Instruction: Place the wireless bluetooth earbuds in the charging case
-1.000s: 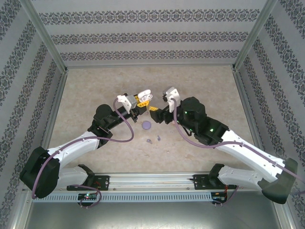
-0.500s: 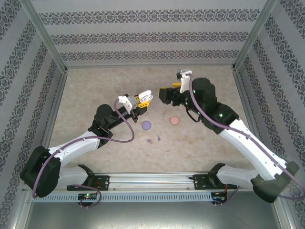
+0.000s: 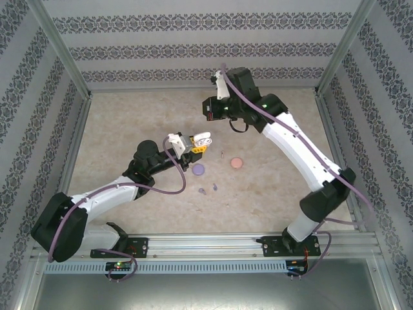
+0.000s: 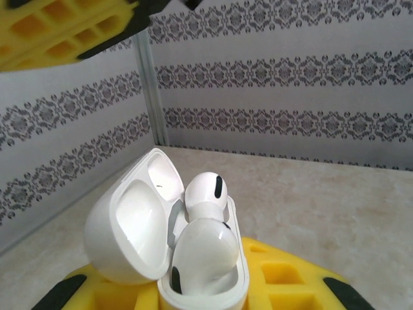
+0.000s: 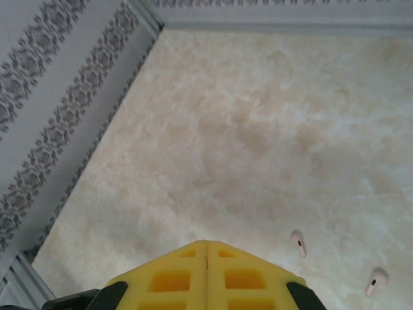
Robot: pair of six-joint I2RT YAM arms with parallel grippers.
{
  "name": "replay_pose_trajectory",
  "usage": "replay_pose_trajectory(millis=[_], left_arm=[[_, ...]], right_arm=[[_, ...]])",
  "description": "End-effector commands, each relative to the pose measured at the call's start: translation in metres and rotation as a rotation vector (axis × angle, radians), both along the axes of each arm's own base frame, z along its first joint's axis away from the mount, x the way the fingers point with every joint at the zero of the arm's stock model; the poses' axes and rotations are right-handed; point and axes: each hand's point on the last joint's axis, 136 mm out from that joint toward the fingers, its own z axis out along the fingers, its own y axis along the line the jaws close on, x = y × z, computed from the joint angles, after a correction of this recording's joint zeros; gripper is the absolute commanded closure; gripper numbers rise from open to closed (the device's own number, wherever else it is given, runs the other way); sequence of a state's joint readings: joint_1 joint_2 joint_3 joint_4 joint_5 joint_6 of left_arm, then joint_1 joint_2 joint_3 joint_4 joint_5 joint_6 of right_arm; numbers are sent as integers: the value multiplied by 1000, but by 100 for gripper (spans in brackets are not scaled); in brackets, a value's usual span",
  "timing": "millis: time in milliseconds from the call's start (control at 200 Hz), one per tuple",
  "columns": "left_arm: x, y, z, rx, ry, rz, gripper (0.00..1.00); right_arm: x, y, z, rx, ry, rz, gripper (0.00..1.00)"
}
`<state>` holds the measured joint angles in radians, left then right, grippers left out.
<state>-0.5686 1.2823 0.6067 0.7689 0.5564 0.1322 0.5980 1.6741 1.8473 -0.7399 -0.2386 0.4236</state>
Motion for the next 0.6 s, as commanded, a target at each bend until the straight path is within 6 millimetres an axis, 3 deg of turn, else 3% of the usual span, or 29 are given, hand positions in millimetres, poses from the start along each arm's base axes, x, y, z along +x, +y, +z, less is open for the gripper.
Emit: replay_pose_trajectory(millis=[0,265,500,595], left_arm=[[-3,-8,10,2,-39,-47,100],[4,-10,13,-4,-50,-33,100],[14,-7,18,-19,-63,22,100],[17,-6,20,-23,-63,39,100]], right_arm=[[-11,6,-16,-19,110,43,96],[-26,10,-54,-92,213,95,98],[-68,3,-72,-137,254,149,99],[-85,-5,-71,-140,247,144,99]])
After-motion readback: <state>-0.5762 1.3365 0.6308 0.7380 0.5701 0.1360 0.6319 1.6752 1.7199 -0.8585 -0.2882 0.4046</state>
